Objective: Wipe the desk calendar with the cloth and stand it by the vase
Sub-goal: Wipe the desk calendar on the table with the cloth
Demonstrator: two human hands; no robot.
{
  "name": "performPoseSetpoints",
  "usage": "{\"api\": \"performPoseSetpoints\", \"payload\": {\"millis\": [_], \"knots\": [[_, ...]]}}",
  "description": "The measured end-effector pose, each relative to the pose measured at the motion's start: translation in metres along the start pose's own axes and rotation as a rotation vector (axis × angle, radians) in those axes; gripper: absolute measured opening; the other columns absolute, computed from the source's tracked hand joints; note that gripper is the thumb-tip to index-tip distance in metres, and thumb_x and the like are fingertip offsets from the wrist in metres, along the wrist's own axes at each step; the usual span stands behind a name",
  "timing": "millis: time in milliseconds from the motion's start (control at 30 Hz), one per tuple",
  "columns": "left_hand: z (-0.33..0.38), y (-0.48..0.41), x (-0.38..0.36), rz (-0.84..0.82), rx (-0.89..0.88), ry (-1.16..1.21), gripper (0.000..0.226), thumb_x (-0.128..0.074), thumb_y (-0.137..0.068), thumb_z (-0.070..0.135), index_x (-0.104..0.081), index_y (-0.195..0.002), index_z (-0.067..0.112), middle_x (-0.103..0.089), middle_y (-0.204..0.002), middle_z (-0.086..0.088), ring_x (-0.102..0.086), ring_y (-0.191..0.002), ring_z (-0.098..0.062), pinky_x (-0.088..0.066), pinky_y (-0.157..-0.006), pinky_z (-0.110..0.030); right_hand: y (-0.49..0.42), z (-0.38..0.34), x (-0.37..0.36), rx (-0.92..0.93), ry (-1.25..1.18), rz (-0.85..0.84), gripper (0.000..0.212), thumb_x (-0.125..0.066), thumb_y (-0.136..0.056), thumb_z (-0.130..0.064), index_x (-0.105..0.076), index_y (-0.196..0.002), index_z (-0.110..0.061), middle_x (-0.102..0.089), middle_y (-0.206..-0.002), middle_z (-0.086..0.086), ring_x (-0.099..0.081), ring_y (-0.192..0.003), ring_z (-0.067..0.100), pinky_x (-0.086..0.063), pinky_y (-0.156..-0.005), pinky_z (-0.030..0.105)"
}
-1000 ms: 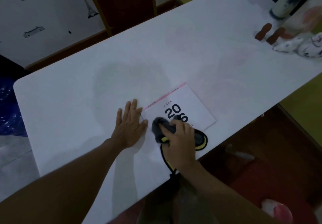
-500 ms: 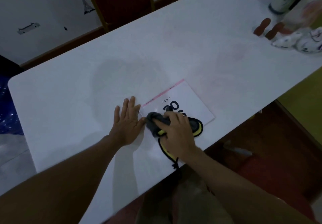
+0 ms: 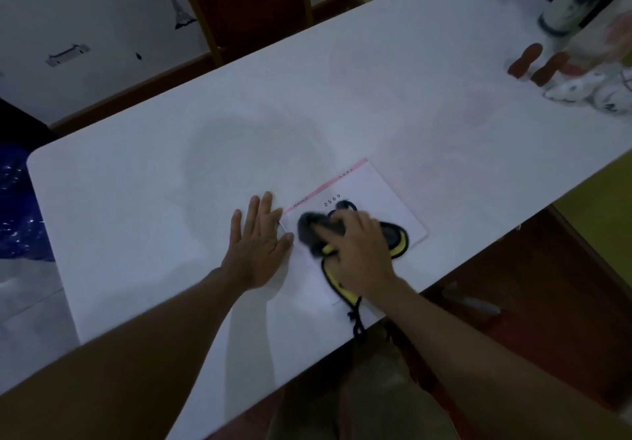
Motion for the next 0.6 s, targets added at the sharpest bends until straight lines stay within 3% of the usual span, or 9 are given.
{"api": "performPoseSetpoints", "payload": {"millis": [67,167,267,367,433,600], "knots": [[0.000,-0.001,-0.001,0.017,0.001,0.018,0.067,-0.021,-0.106,0.052,-0.015,-0.161,0.014,0.020,-0.169,0.000,0.027,-0.152,-0.014,0.019,-0.123,-0.043,-0.025,0.030,0.012,-0.255,0.053,0.067,0.041,-0.066,-0.079,-0.024,-0.070,-0.120,-0.024,-0.054,-0.123,0.010,-0.046,-0.105,0.035,-0.044,-0.087,0.049],[0.000,-0.001,-0.001,0.043,-0.010,0.010,0.065,-0.023,-0.106,0.050,-0.018,-0.159,0.014,0.016,-0.170,-0.001,0.024,-0.154,-0.016,0.018,-0.123,-0.044,-0.040,0.037,0.021,-0.534,-0.011,0.176,0.046,-0.069,-0.082,-0.024,-0.066,-0.127,-0.029,-0.051,-0.127,0.009,-0.045,-0.106,0.037,-0.042,-0.090,0.050],[0.000,-0.001,0.000,0.034,-0.003,0.000,0.068,-0.017,-0.105,0.054,-0.016,-0.160,0.014,0.016,-0.170,-0.002,0.025,-0.153,-0.016,0.016,-0.123,-0.045,-0.014,-0.004,0.005,-0.370,-0.070,0.189,0.046,-0.067,-0.071,-0.021,-0.063,-0.117,-0.020,-0.053,-0.123,0.008,-0.048,-0.104,0.039,-0.045,-0.087,0.051],[0.001,0.000,0.000,0.020,-0.007,-0.020,0.078,-0.005,-0.099,0.060,-0.014,-0.161,0.014,0.018,-0.169,-0.004,0.027,-0.152,-0.018,0.016,-0.124,-0.047,0.031,-0.036,-0.015,-0.037,-0.038,0.004,0.057,-0.055,-0.075,-0.029,-0.060,-0.132,-0.033,-0.054,-0.129,0.004,-0.047,-0.110,0.033,-0.037,-0.089,0.043],[0.001,0.001,0.001,0.021,-0.005,0.004,0.079,-0.007,-0.097,0.060,-0.015,-0.160,0.014,0.018,-0.170,-0.003,0.026,-0.153,-0.018,0.016,-0.124,-0.047,0.031,-0.017,-0.009,0.024,-0.016,-0.020,0.063,-0.060,-0.072,-0.029,-0.059,-0.135,-0.036,-0.054,-0.133,0.003,-0.048,-0.113,0.033,-0.037,-0.090,0.042],[0.001,0.000,0.000,0.040,-0.008,0.030,0.073,-0.015,-0.101,0.057,-0.018,-0.159,0.014,0.017,-0.170,0.000,0.027,-0.152,-0.014,0.019,-0.123,-0.044,0.006,0.047,0.023,-0.407,-0.007,0.125,0.057,-0.065,-0.083,-0.021,-0.060,-0.139,-0.028,-0.046,-0.153,0.008,-0.035,-0.141,0.038,-0.034,-0.110,0.056]]}}
Point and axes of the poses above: each hand's wrist, its own y-axis away from the middle knuckle, its own x-axis out of the back of the hand, z = x × y, the point moved 5 cm from there along -y, towards the middle knuckle
